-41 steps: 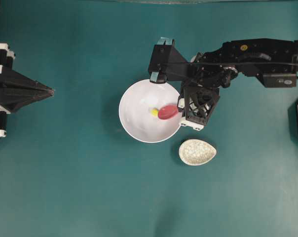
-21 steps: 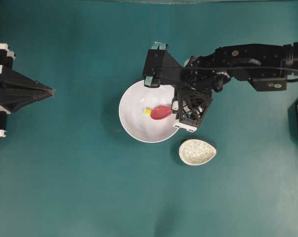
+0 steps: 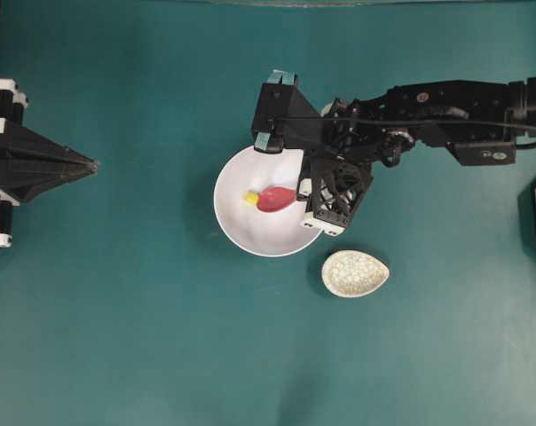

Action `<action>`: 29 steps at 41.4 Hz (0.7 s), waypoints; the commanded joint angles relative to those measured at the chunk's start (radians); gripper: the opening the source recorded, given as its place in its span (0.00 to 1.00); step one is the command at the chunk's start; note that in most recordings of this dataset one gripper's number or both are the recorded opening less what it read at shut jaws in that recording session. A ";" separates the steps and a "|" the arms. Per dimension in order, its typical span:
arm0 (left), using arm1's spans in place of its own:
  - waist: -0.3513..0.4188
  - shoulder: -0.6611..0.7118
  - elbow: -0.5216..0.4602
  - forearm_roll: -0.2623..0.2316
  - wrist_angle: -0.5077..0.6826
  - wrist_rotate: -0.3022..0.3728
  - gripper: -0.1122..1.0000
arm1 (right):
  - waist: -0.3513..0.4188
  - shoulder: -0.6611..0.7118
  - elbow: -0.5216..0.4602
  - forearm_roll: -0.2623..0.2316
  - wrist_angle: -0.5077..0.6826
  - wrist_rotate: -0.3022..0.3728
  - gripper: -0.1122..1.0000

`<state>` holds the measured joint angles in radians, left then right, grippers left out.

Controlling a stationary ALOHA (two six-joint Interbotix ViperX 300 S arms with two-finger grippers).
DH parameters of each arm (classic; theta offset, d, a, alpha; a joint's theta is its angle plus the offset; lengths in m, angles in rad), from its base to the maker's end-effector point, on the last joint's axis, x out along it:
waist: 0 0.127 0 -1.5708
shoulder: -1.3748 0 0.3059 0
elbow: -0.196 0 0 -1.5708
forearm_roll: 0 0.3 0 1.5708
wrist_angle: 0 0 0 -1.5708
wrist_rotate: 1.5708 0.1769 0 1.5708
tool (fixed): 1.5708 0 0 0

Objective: Scoop the yellow hexagonal prism block from the bowl with a spoon using the right arm.
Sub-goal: 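Push the spoon under the yellow block across the bowl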

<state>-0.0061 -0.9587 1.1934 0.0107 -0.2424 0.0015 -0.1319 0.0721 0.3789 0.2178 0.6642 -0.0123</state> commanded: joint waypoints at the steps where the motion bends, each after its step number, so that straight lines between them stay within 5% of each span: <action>1: 0.000 0.009 -0.009 0.003 -0.005 -0.002 0.10 | 0.003 -0.017 -0.015 -0.002 -0.023 -0.002 0.31; 29: 0.000 0.009 -0.008 0.003 -0.005 -0.002 0.10 | 0.003 -0.017 -0.018 -0.002 -0.112 -0.003 0.31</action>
<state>-0.0061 -0.9587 1.1934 0.0107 -0.2439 0.0015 -0.1304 0.0721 0.3774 0.2178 0.5630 -0.0138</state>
